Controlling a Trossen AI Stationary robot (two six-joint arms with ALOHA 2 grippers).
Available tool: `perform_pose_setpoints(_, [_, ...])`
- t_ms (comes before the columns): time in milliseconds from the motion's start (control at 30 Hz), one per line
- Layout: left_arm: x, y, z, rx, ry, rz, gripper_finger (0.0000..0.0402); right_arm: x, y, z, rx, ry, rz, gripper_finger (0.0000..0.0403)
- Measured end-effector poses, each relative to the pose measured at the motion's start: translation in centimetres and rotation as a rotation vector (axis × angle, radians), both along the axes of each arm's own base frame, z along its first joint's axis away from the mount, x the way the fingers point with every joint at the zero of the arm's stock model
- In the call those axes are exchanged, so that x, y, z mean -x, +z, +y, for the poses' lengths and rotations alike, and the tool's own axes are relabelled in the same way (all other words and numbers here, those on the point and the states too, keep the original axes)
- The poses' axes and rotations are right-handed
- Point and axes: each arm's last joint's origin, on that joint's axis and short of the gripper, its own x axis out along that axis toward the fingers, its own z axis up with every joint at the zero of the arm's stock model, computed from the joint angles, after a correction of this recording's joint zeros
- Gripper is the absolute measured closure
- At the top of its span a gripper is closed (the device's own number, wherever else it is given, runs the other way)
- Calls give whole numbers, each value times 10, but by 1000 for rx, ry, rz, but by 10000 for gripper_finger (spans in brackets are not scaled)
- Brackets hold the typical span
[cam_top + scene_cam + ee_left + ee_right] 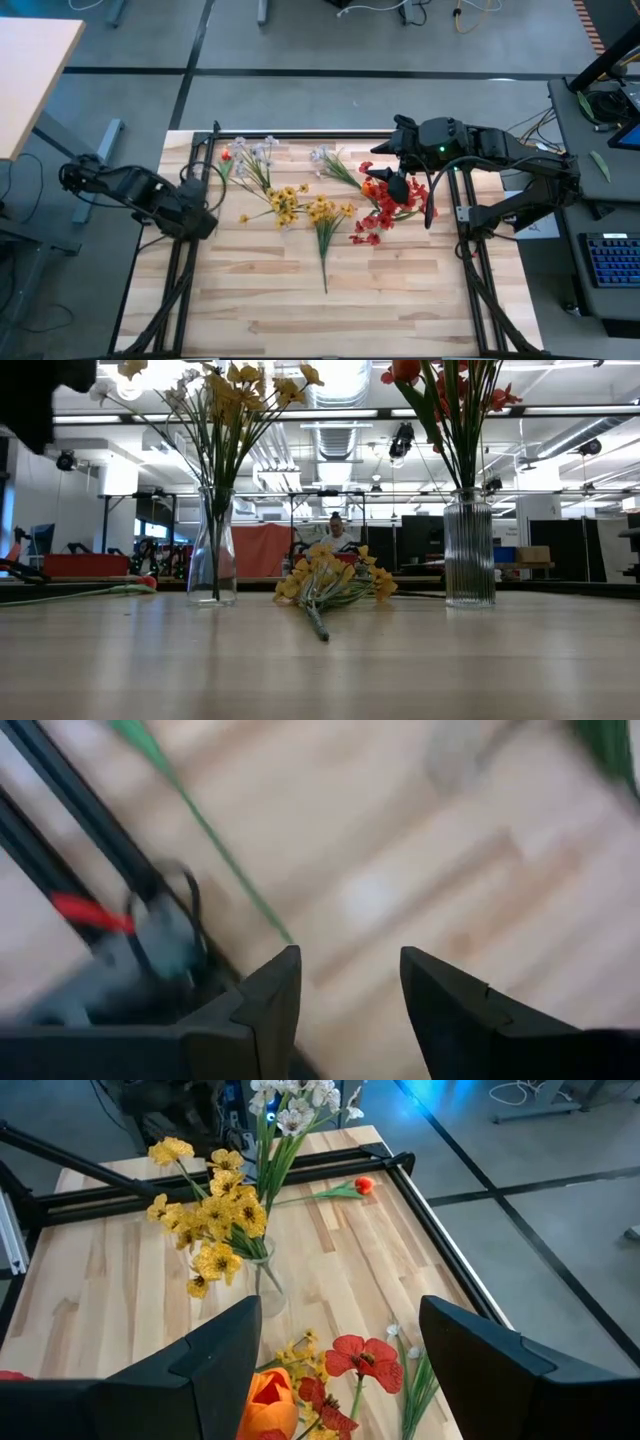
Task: Sort flowers into vase by color
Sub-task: Put the orange flower into the right transparent vase
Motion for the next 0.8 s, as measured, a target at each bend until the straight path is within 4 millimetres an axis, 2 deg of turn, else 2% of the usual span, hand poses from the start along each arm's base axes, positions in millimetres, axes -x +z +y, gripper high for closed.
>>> perform_pose_setpoints(133, [-8, -16, 0, -102, 42, -9, 245, 0, -1, 0, 0, 1, 3, 138])
perform_pose_setpoints(467, [-31, -82, -8, -133, 163, 43, 245, -1, -1, 0, 0, 1, 2, 138])
perform_pose_setpoints(667, [-44, -90, -7, -281, 220, 82, 245, -1, -1, 0, 0, 2, -2, 138])
perform_pose_setpoints(800, [-56, -102, -3, -300, 255, 116, 245, -1, -1, 1, -1, 6, -4, 138])
